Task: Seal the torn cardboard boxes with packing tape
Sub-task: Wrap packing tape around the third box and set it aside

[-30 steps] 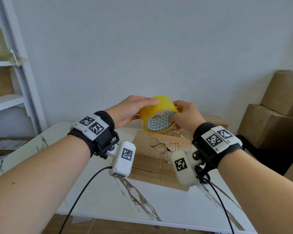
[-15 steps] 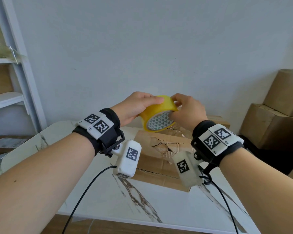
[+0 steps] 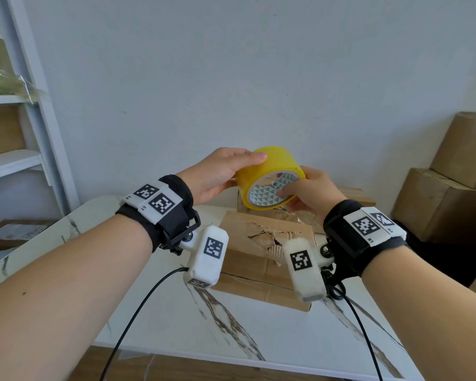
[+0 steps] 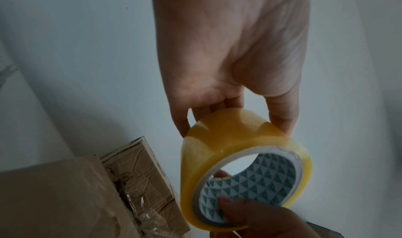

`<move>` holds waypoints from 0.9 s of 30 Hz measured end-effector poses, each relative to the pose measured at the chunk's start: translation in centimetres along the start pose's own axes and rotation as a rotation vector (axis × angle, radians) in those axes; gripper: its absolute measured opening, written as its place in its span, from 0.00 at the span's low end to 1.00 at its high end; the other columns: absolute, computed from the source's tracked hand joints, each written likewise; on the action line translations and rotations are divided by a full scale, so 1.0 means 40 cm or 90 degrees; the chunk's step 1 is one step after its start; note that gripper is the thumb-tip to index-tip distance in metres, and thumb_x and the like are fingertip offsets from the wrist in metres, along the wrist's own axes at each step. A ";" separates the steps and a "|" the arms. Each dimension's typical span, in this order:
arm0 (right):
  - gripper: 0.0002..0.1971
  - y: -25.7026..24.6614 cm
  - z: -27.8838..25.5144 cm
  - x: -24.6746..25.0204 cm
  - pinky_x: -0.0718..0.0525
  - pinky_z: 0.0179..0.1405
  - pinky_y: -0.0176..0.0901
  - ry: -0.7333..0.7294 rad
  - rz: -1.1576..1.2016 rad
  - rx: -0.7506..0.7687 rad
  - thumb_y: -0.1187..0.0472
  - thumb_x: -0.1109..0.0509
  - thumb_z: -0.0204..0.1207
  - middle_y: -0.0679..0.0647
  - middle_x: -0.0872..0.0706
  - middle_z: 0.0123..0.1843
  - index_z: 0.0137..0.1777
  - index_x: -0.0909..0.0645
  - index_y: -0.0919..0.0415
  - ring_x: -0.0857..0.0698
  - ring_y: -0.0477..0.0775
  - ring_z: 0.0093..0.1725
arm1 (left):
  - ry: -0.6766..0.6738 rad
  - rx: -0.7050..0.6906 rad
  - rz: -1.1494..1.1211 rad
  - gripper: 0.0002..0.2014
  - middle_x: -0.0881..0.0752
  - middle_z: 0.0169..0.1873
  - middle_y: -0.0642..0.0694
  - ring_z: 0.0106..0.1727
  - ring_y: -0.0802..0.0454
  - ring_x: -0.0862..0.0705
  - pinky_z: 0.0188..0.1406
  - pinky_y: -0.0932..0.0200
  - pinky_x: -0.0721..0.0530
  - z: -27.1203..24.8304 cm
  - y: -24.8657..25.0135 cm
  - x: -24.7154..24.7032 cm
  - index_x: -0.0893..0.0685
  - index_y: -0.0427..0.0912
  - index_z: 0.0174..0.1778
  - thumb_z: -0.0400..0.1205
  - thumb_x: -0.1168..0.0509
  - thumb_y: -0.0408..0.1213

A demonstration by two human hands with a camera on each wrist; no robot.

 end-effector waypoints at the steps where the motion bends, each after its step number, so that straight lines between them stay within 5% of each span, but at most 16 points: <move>1: 0.12 0.000 -0.002 -0.003 0.16 0.27 0.41 -0.003 -0.011 -0.002 0.72 0.28 0.70 0.59 0.13 0.43 0.53 0.18 0.60 0.20 0.53 0.26 | 0.005 -0.001 0.002 0.11 0.13 0.42 0.46 0.43 0.54 0.16 0.46 0.64 0.19 -0.001 0.002 -0.001 0.17 0.38 0.48 0.82 0.37 0.43; 5: 0.21 -0.052 -0.008 -0.007 0.18 0.43 0.45 0.074 -0.391 0.149 0.61 0.26 0.66 0.47 0.16 0.49 0.59 0.24 0.47 0.17 0.55 0.45 | 0.037 0.005 0.083 0.09 0.14 0.36 0.46 0.39 0.51 0.17 0.43 0.60 0.20 0.001 0.000 -0.013 0.18 0.42 0.38 0.81 0.34 0.43; 7: 0.21 -0.075 -0.017 -0.007 0.21 0.45 0.43 0.113 -0.431 0.199 0.62 0.29 0.67 0.46 0.15 0.52 0.59 0.21 0.46 0.17 0.56 0.51 | 0.041 0.015 0.086 0.08 0.14 0.39 0.45 0.41 0.50 0.16 0.47 0.58 0.20 0.002 -0.006 -0.014 0.18 0.42 0.40 0.80 0.33 0.43; 10: 0.18 -0.056 -0.004 0.009 0.23 0.45 0.42 0.116 -0.343 0.152 0.64 0.29 0.68 0.46 0.15 0.50 0.56 0.19 0.48 0.17 0.56 0.49 | 0.028 0.014 0.030 0.07 0.14 0.42 0.44 0.43 0.50 0.16 0.48 0.60 0.19 0.000 -0.004 -0.013 0.18 0.42 0.42 0.81 0.34 0.41; 13: 0.14 -0.023 0.007 0.013 0.14 0.46 0.51 0.082 -0.214 0.098 0.65 0.27 0.68 0.50 0.12 0.48 0.51 0.19 0.48 0.16 0.55 0.39 | 0.010 0.005 0.023 0.07 0.14 0.39 0.46 0.41 0.53 0.16 0.45 0.64 0.18 0.000 -0.001 -0.012 0.18 0.42 0.40 0.81 0.34 0.40; 16: 0.12 -0.004 0.008 0.009 0.16 0.30 0.43 0.045 -0.102 0.056 0.70 0.27 0.70 0.51 0.13 0.41 0.48 0.19 0.53 0.17 0.51 0.31 | -0.008 0.010 0.019 0.07 0.14 0.42 0.45 0.44 0.53 0.16 0.49 0.62 0.18 0.001 -0.006 -0.013 0.19 0.41 0.42 0.81 0.35 0.41; 23: 0.11 0.012 0.009 0.012 0.18 0.22 0.35 0.015 -0.048 0.026 0.74 0.29 0.71 0.52 0.15 0.37 0.48 0.19 0.57 0.19 0.50 0.30 | -0.064 0.031 -0.008 0.07 0.12 0.43 0.47 0.47 0.53 0.15 0.58 0.58 0.20 -0.005 -0.022 -0.020 0.17 0.40 0.47 0.77 0.34 0.39; 27: 0.22 0.002 0.016 0.020 0.14 0.39 0.40 0.045 0.021 0.060 0.76 0.34 0.73 0.56 0.15 0.53 0.65 0.20 0.59 0.17 0.50 0.37 | 0.018 0.008 0.045 0.04 0.13 0.42 0.47 0.48 0.52 0.16 0.60 0.56 0.19 -0.001 -0.024 -0.006 0.15 0.41 0.46 0.76 0.30 0.32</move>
Point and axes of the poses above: each hand's wrist, its own z-axis towards the middle knuckle, its own x-axis out of the back of the hand, y = z × x, the point moved 5 cm from there along z, towards the middle knuckle
